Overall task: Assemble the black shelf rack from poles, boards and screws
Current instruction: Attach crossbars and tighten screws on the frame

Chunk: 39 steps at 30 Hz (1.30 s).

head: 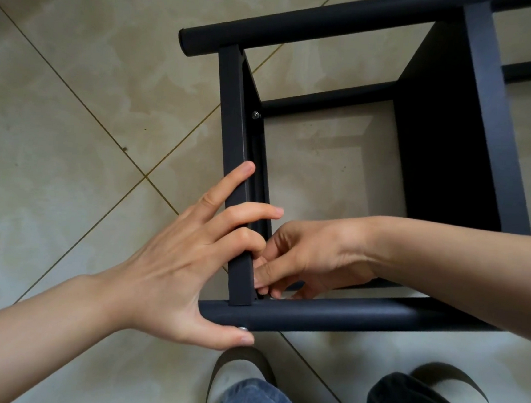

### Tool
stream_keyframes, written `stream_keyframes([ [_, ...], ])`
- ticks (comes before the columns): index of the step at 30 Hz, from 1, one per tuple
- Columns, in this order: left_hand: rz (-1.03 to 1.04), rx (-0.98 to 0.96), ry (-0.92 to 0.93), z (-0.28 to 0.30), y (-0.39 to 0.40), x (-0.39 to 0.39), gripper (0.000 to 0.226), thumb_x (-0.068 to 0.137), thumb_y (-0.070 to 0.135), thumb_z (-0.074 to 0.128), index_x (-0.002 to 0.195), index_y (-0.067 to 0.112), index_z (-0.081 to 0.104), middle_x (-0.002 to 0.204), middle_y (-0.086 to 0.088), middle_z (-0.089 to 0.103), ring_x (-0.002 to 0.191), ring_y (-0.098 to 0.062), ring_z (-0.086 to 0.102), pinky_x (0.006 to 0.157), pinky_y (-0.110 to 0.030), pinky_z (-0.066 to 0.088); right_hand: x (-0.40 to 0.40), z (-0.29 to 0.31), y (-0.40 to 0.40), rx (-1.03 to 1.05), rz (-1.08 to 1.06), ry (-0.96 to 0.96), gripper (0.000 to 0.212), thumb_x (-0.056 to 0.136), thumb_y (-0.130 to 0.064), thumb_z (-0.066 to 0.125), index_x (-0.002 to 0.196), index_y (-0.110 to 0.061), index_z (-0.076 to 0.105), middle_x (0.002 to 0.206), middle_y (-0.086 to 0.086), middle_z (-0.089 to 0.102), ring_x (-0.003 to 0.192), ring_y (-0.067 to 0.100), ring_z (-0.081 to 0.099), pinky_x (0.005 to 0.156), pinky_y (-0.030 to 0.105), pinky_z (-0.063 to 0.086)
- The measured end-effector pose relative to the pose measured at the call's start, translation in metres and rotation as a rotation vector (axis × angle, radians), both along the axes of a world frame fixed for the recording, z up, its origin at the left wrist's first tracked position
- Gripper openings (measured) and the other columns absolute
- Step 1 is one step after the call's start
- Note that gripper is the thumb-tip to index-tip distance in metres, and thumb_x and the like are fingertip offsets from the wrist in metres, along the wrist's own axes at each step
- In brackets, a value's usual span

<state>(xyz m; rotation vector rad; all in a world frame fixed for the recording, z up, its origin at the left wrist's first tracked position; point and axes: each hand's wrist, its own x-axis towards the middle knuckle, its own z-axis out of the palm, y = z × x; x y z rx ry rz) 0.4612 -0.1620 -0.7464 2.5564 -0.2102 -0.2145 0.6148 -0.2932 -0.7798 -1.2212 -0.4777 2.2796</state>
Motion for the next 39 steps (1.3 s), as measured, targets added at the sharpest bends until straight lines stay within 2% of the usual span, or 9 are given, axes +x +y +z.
stream_keyframes([
  [3, 0.003, -0.008, 0.0, 0.0, 0.0, 0.0, 0.064, 0.07, 0.069, 0.069, 0.108, 0.022, 0.049, 0.151, 0.002, 0.039, 0.155, -0.035, 0.001, 0.112, -0.038, 0.033, 0.002, 0.0, 0.0, -0.003, 0.0, 0.017, 0.016, 0.092, -0.01, 0.064, 0.079, -0.013, 0.071, 0.08, 0.002, 0.063, 0.074, 0.012, 0.055, 0.081, 0.034, 0.049],
  [8, 0.008, -0.002, 0.001, 0.001, -0.001, 0.0, 0.064, 0.07, 0.07, 0.068, 0.109, 0.024, 0.047, 0.151, 0.002, 0.039, 0.155, -0.035, 0.001, 0.11, -0.04, 0.037, 0.001, -0.001, -0.002, -0.011, 0.005, 0.005, 0.02, 0.093, -0.016, 0.064, 0.074, -0.014, 0.069, 0.075, 0.001, 0.061, 0.071, 0.011, 0.055, 0.074, 0.03, 0.05],
  [11, 0.005, -0.004, -0.002, 0.001, -0.001, 0.001, 0.064, 0.069, 0.069, 0.069, 0.109, 0.022, 0.048, 0.15, 0.001, 0.039, 0.155, -0.035, 0.0, 0.112, -0.036, 0.033, -0.002, -0.001, -0.001, -0.023, 0.008, -0.036, 0.02, 0.093, -0.021, 0.064, 0.075, -0.013, 0.068, 0.069, -0.001, 0.06, 0.068, 0.01, 0.054, 0.068, 0.026, 0.05],
  [17, 0.005, -0.009, -0.004, -0.001, 0.0, 0.001, 0.065, 0.07, 0.068, 0.069, 0.109, 0.021, 0.049, 0.15, 0.001, 0.04, 0.155, -0.035, 0.001, 0.118, -0.031, 0.026, -0.006, -0.003, 0.0, -0.009, -0.006, -0.099, 0.021, 0.093, -0.024, 0.066, 0.075, -0.012, 0.068, 0.069, -0.001, 0.06, 0.067, 0.01, 0.055, 0.075, 0.031, 0.047],
  [26, 0.005, -0.017, -0.01, 0.0, 0.0, 0.001, 0.065, 0.069, 0.069, 0.07, 0.109, 0.022, 0.048, 0.15, 0.002, 0.04, 0.155, -0.035, 0.001, 0.112, -0.039, 0.033, 0.002, -0.004, -0.002, -0.018, -0.011, 0.05, 0.011, 0.092, -0.014, 0.065, 0.084, -0.011, 0.071, 0.08, 0.002, 0.066, 0.076, 0.012, 0.059, 0.075, 0.03, 0.052],
  [29, 0.011, -0.019, -0.007, 0.001, -0.001, 0.001, 0.065, 0.069, 0.069, 0.069, 0.109, 0.023, 0.047, 0.15, 0.002, 0.04, 0.155, -0.035, 0.001, 0.11, -0.042, 0.037, 0.0, -0.005, -0.001, -0.033, 0.005, 0.032, 0.012, 0.092, -0.016, 0.066, 0.082, -0.011, 0.069, 0.074, 0.001, 0.063, 0.073, 0.011, 0.057, 0.074, 0.028, 0.05],
  [34, 0.0, -0.015, -0.007, 0.0, 0.0, 0.001, 0.064, 0.07, 0.067, 0.07, 0.109, 0.022, 0.047, 0.15, 0.001, 0.04, 0.155, -0.035, 0.001, 0.115, -0.033, 0.029, -0.007, -0.005, -0.001, -0.031, 0.016, 0.004, 0.016, 0.095, -0.023, 0.064, 0.083, -0.012, 0.067, 0.076, 0.001, 0.061, 0.073, 0.011, 0.056, 0.071, 0.026, 0.049],
  [37, 0.003, -0.015, -0.009, 0.001, -0.001, 0.001, 0.064, 0.069, 0.068, 0.069, 0.11, 0.023, 0.047, 0.149, 0.001, 0.04, 0.155, -0.035, 0.001, 0.114, -0.038, 0.032, -0.001, -0.003, -0.002, -0.04, 0.008, 0.048, 0.018, 0.094, -0.022, 0.063, 0.08, -0.013, 0.07, 0.079, 0.002, 0.064, 0.073, 0.012, 0.056, 0.074, 0.028, 0.048],
  [39, 0.012, -0.02, -0.004, 0.002, -0.001, 0.001, 0.065, 0.069, 0.069, 0.069, 0.11, 0.024, 0.047, 0.149, 0.002, 0.04, 0.155, -0.034, 0.001, 0.108, -0.045, 0.038, 0.003, -0.001, -0.001, -0.055, 0.015, 0.053, 0.01, 0.092, -0.018, 0.065, 0.087, -0.011, 0.07, 0.077, 0.001, 0.063, 0.072, 0.011, 0.055, 0.075, 0.029, 0.046],
])
